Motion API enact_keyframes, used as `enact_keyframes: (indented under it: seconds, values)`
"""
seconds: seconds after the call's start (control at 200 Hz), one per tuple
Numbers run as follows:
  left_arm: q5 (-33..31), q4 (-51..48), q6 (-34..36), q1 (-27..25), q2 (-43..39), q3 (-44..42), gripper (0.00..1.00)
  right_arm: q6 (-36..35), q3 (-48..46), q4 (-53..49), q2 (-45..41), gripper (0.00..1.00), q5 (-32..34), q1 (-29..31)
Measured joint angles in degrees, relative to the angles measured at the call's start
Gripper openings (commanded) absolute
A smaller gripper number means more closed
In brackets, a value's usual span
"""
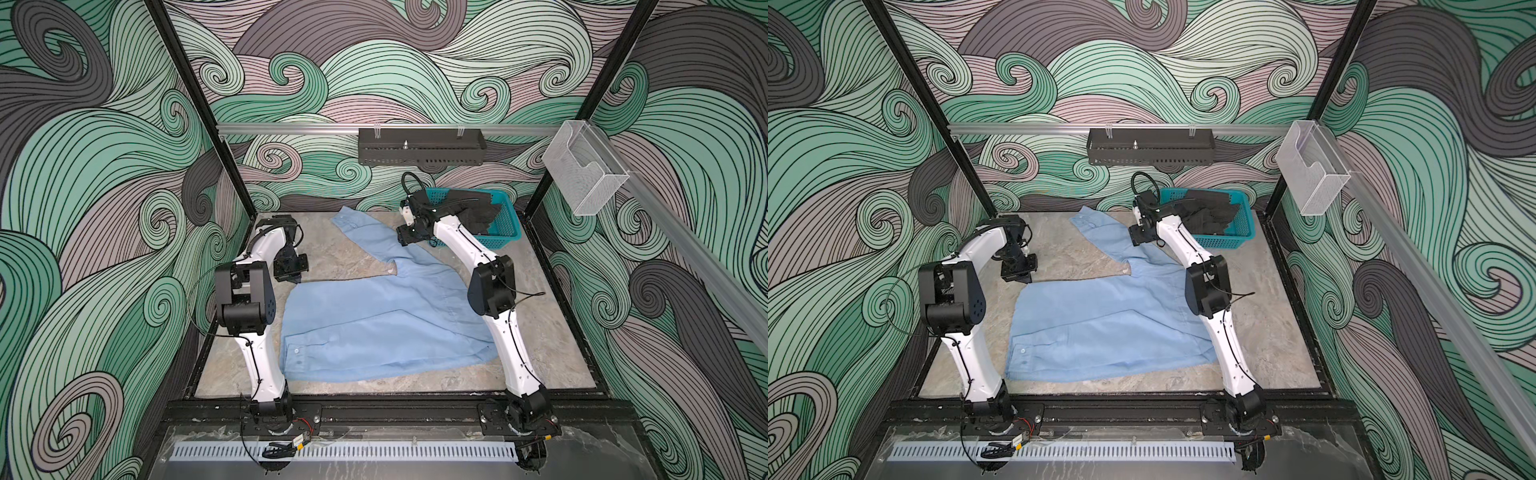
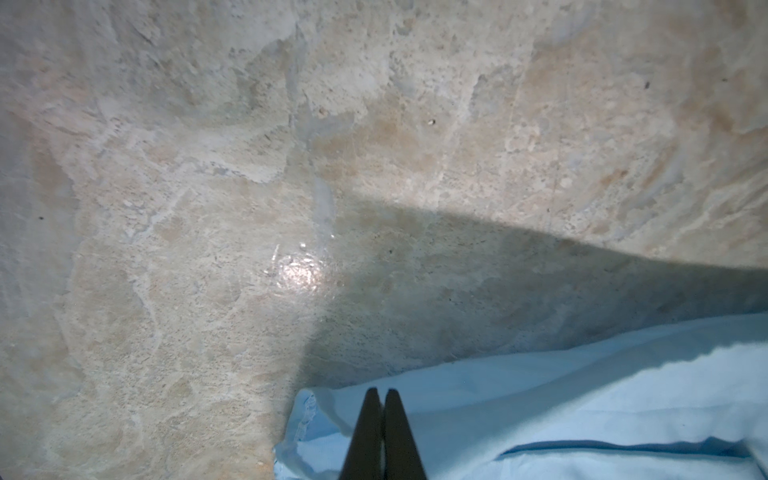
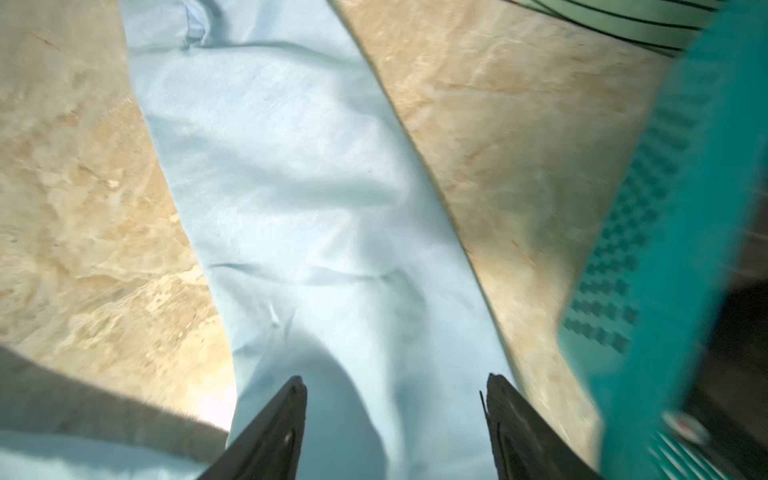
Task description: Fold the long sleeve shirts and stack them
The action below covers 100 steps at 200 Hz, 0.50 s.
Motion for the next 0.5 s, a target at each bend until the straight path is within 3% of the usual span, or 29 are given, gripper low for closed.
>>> enact_keyframes:
  seconds: [0.22, 0.501]
  values:
    - [0.57, -0.04, 0.0, 0.0, 0.02, 0.42, 0.0, -0.57, 9.49, -3.69, 9.09, 0.78, 1.62, -0.66]
    - [1.68, -0.04, 0.0, -0.09, 0.0, 0.42, 0.0, 0.9, 14.91, -6.4, 13.16, 0.77, 2.54, -3.37]
